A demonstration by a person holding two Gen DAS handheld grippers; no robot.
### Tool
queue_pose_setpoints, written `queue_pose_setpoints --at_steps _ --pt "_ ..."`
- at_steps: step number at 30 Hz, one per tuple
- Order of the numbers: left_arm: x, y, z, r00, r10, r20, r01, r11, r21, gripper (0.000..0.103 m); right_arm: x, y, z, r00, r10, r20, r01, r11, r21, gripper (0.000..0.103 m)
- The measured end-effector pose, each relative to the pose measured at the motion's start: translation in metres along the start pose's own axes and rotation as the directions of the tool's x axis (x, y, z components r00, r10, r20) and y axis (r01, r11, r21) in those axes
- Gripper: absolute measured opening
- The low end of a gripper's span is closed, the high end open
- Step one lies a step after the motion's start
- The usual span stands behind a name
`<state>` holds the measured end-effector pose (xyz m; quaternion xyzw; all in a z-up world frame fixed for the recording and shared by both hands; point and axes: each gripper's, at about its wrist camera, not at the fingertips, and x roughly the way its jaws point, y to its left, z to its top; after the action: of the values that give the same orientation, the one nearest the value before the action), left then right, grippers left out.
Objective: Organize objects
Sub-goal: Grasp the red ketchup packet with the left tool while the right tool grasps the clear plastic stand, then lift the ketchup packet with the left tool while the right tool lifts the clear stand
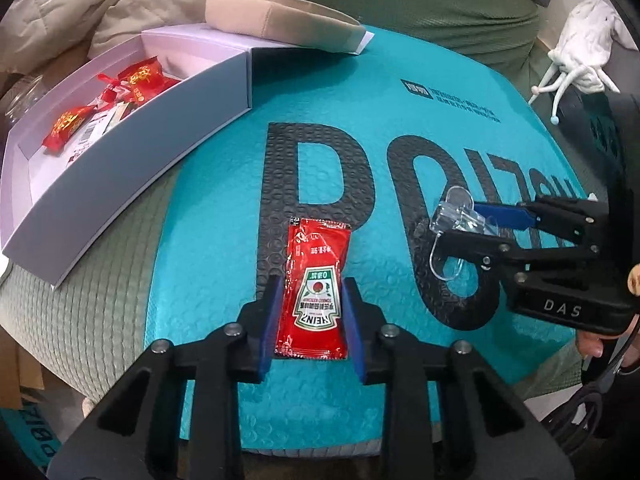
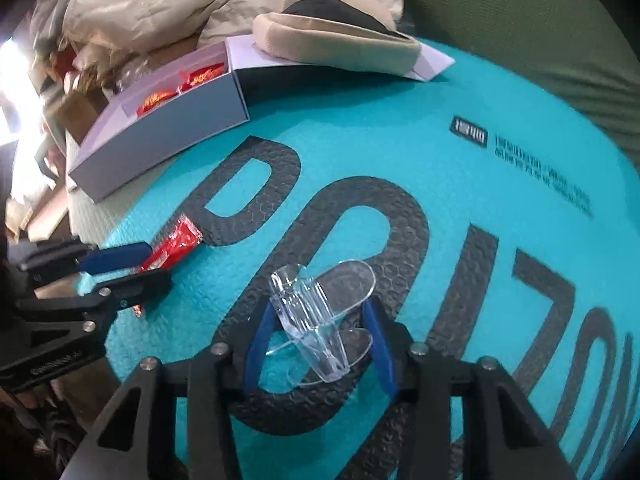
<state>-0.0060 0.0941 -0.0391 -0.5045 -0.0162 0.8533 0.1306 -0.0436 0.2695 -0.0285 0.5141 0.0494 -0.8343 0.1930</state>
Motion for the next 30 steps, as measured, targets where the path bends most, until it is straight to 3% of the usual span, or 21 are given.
queue_pose_setpoints --at_steps 4,9,17,19,27,30 --pt "-0.001 0.009 0.001 0.987 -0.159 -0.012 0.157 0.983 -0.09 0.022 -0.003 -0.001 -0.003 1.0 0.012 0.001 -0.012 1.0 0.002 0.043" --pt "-0.001 -0.005 -0.003 0.987 -0.161 -0.023 0.158 0.984 -0.079 0.022 -0.01 -0.008 -0.006 1.0 0.015 -0.006 -0.015 0.999 0.029 0.035" --pt "-0.004 -0.02 -0.006 0.999 -0.026 -0.025 0.026 1.0 0.005 0.023 -0.017 -0.008 -0.018 1.0 0.022 -0.008 -0.022 0.999 0.023 0.034" --pt "-0.001 -0.02 -0.006 0.999 0.011 -0.031 -0.01 1.0 0.015 0.027 -0.017 -0.006 -0.018 1.0 0.017 -0.005 -0.017 1.0 0.012 0.034" --pt "0.005 -0.015 -0.001 1.0 0.03 -0.007 -0.03 0.999 0.017 0.029 -0.01 0.007 -0.021 1.0 0.004 0.002 -0.003 0.998 -0.065 0.045" --pt "0.008 -0.022 0.0 0.999 0.036 -0.008 -0.036 0.998 0.056 0.047 -0.01 0.012 -0.021 1.0 0.007 0.001 -0.007 0.996 -0.094 0.051"
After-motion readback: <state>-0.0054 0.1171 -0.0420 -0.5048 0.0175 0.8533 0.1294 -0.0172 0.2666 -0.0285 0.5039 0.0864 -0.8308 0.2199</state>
